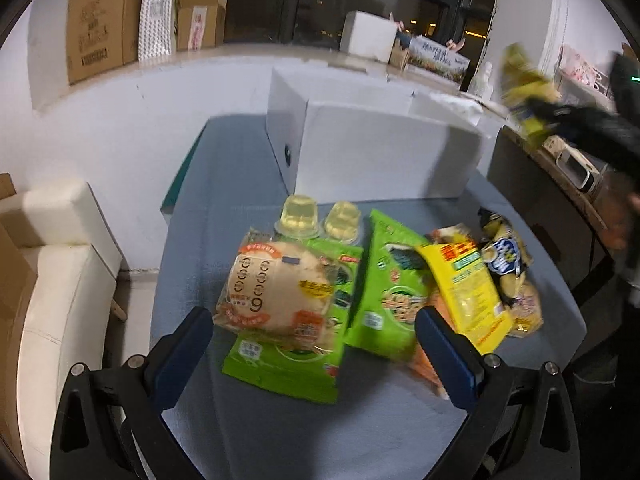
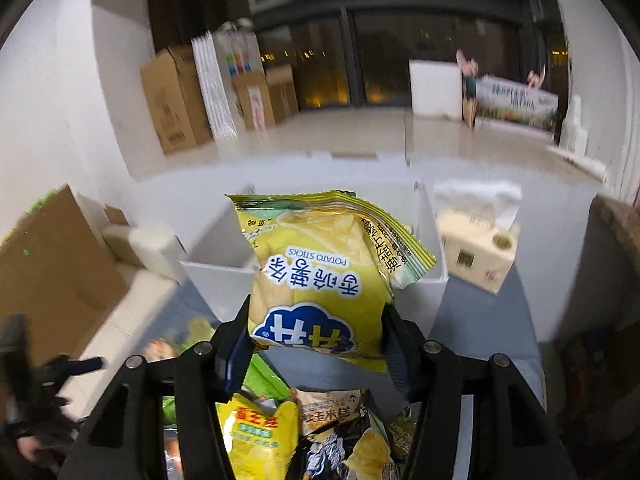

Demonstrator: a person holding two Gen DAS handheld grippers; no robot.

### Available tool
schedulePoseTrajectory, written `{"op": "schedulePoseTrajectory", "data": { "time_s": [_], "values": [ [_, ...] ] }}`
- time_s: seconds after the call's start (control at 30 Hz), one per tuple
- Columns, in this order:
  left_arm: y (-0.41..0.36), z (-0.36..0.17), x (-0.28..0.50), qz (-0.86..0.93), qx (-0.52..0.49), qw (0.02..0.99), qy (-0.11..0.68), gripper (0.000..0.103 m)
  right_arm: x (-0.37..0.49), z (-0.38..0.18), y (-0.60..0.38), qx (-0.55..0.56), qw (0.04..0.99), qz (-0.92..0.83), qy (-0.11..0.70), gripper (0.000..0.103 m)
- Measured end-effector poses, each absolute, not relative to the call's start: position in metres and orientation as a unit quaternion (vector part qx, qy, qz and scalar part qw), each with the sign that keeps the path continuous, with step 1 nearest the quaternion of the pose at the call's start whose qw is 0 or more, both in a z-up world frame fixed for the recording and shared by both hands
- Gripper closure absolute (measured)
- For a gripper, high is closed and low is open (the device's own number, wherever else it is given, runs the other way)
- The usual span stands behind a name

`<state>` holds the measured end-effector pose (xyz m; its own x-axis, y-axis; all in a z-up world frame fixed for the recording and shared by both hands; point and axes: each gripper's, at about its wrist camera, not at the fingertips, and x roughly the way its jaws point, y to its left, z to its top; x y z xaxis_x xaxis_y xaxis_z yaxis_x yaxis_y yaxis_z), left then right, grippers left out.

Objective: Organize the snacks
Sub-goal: 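Carry the potato-stick bag to the box while left gripper carries a bread pack there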

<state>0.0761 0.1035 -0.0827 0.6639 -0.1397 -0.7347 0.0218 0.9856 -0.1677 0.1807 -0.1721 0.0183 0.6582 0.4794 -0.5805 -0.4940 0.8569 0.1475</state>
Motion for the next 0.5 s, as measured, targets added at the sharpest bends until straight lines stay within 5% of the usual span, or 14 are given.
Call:
{"op": "schedulePoseTrajectory", "data": {
  "time_s": [0.4,0.5],
  "values": [
    [0.104,-0.121,0.134,-0.050,-0.047,0.883,0.464,0.001,0.103,0.019,-0.194,0.008,0.895,0.312,0.318,0.042],
    [0.104,-0.121,0.136,-0.041,-0.039,0.884,0.464,0.030,0.101,0.011,-0.199,0.019,0.891,0.315,0.326,0.042]
  ]
}}
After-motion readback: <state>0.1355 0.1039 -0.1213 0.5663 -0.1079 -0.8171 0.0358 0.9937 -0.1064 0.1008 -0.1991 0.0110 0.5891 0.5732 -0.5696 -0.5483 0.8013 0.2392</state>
